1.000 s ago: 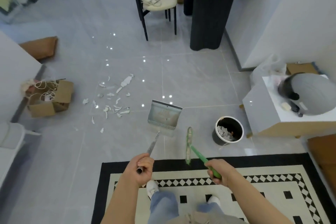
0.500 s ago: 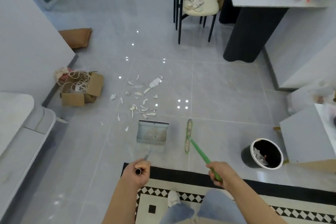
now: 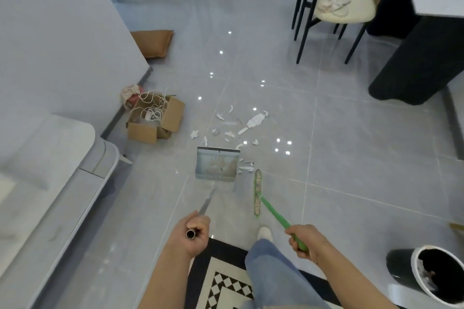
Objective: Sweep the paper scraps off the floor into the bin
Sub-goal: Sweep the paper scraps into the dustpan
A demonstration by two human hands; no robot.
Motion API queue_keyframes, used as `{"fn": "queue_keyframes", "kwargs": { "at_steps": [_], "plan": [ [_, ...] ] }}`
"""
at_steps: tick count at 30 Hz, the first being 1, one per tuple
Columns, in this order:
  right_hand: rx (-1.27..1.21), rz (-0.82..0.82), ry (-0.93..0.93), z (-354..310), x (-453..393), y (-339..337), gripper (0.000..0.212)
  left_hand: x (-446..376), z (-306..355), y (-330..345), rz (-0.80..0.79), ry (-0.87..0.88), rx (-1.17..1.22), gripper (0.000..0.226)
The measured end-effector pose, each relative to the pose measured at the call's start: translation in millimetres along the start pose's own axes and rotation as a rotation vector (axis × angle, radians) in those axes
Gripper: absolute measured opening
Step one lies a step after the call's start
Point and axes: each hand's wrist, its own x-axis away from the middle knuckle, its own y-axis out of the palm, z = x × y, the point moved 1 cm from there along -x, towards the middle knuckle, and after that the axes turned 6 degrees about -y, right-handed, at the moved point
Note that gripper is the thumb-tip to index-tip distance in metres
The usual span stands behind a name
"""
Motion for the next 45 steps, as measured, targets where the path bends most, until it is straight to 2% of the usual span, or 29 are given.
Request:
{"fn": "queue_keyframes", "kwargs": {
  "at_steps": [4, 7, 10, 14, 19, 25, 30, 35, 41, 45],
  "plan": [
    [0.099, -0.038, 0.005, -48.4, -19.5, 34.9, 0.009, -1.2, 41.5, 35.7, -0.019, -0.004, 0.008, 0.031],
    [0.18, -0.05, -0.005, -84.1, -35.4, 64.2, 0.006, -1.3, 80.0, 61.7, -0.075, 0.003, 0.068, 0.024],
    [0.217, -0.058, 0.003, -111.1, -42.5, 100.0, 0.014, 4.4, 122.9, 81.2, -0.079, -0.024, 0.086, 0.028],
    [0.266, -0.094, 0.024, -144.0, -60.9, 165.8, 0.02, 8.2, 193.0, 116.3, -0.068, -0.014, 0.06, 0.019],
    [0.302, -0.116, 0.059, -180.0, -82.8, 268.5, 0.005, 19.4, 285.3, 150.4, -0.022, -0.036, -0.018, 0.002],
    [0.29, -0.155, 0.09, -223.4, -115.1, 384.7, 0.021, 40.7, 384.1, 154.9, 0.038, -0.089, 0.017, 0.045],
    [0.232, -0.181, 0.128, -241.1, -153.4, 448.0, 0.02, 38.2, 436.4, 164.3, 0.085, -0.063, -0.024, 0.052],
    [0.052, -0.181, 0.218, -245.8, -180.7, 445.2, 0.014, 35.2, 457.1, 163.1, 0.066, -0.045, -0.008, 0.048],
    [0.014, -0.018, 0.274, -236.7, -176.1, 353.1, 0.017, 22.4, 452.2, 179.1, 0.125, -0.065, -0.054, 0.053],
    [0.015, 0.084, 0.275, -228.0, -160.9, 296.1, 0.016, 9.7, 442.4, 189.1, 0.144, -0.062, -0.095, 0.041]
  ]
}}
